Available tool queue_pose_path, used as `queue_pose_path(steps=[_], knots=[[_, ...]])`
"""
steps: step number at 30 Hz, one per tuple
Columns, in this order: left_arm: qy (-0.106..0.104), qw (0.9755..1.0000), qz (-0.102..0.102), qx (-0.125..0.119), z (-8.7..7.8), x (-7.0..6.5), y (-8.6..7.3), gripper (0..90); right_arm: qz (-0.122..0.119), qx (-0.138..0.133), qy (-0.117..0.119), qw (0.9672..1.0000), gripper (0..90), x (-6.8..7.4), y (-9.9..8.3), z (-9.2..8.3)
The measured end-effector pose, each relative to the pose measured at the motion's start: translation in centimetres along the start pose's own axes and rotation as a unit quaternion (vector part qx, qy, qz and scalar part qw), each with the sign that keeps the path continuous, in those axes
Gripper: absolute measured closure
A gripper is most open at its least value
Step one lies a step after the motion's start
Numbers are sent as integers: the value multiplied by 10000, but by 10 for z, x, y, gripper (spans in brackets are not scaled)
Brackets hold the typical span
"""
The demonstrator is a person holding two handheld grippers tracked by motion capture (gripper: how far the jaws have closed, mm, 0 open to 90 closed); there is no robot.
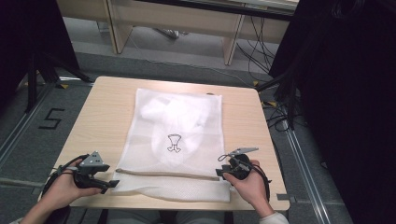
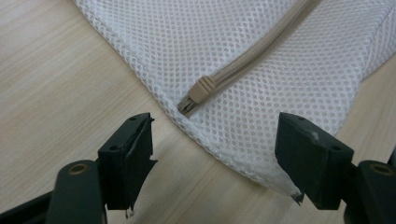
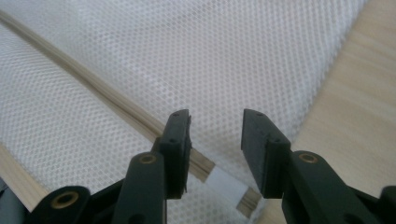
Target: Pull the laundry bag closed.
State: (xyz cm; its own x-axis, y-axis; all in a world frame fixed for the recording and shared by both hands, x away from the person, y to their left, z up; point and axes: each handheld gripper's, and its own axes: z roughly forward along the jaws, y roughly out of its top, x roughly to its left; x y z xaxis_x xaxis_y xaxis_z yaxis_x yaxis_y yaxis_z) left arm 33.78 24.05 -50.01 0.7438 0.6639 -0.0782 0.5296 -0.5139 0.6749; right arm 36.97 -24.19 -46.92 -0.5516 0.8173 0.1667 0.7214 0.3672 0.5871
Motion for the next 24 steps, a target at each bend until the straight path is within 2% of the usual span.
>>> queue_pose_path(steps=[2,3,4,5,6,7,8,9,10,12,13,14,15,16,17,18,19,20,21,22,24], knots=[[-37,10000,57,16,0,1,0,274,-74,108,14,9999,618,2,1,-3],[-51,10000,40,7,0,1,0,274,-234,-82,-4,9997,604,3,1,0],[-58,10000,20,7,-1,1,0,274,-294,-53,97,9995,588,7,3,0],[-67,10000,-30,-35,0,0,0,275,-570,-254,157,9979,576,7,4,3],[-74,9999,-116,-19,-1,0,-1,276,-606,-353,221,9973,572,10,5,4],[-36,9999,-95,-50,-2,1,0,277,-768,-455,361,9954,572,18,9,6],[-23,10000,-36,-85,-3,2,0,277,-922,-274,414,9945,572,22,14,2],[-5,9999,-85,-127,-3,1,0,277,-922,-274,414,9945,573,22,14,2],[-66,9999,-123,-95,-2,1,-1,276,-1078,-391,495,9922,582,31,20,4],[-74,9999,-61,-38,-2,2,-1,276,-1162,-358,554,9910,586,35,24,3],[-57,10000,-39,-38,-1,1,-1,278,-1345,-426,619,9881,593,43,30,8],[-87,9999,-134,-34,-1,0,-1,278,-1345,-426,619,9881,593,43,30,8],[-82,9999,-44,-77,-1,0,0,280,-1328,-518,694,9873,602,47,32,12],[-80,10000,-35,-47,-1,-1,0,281,-1453,-346,754,9859,614,49,35,11],[-101,9999,-8,-51,-1,0,0,283,-1456,-528,743,9851,622,52,36,16],[-84,9999,47,-33,-1,1,0,284,-1588,-347,797,9835,636,59,43,17],[-141,9999,-79,-12,0,-1,-1,284,-1588,-347,797,9835,636,59,43,17],[-148,9999,-88,-13,0,-1,-1,284,-1673,-441,841,9813,645,67,47,23],[-156,9998,-93,-18,1,-1,0,285,-1737,-359,900,9800,649,71,50,23],[-159,9998,-96,-22,1,-1,0,285,-1737,-359,900,9800,649,71,50,23],[-155,9999,22,-17,1,-1,1,286,-1839,-406,921,9778,670,78,54,28]])
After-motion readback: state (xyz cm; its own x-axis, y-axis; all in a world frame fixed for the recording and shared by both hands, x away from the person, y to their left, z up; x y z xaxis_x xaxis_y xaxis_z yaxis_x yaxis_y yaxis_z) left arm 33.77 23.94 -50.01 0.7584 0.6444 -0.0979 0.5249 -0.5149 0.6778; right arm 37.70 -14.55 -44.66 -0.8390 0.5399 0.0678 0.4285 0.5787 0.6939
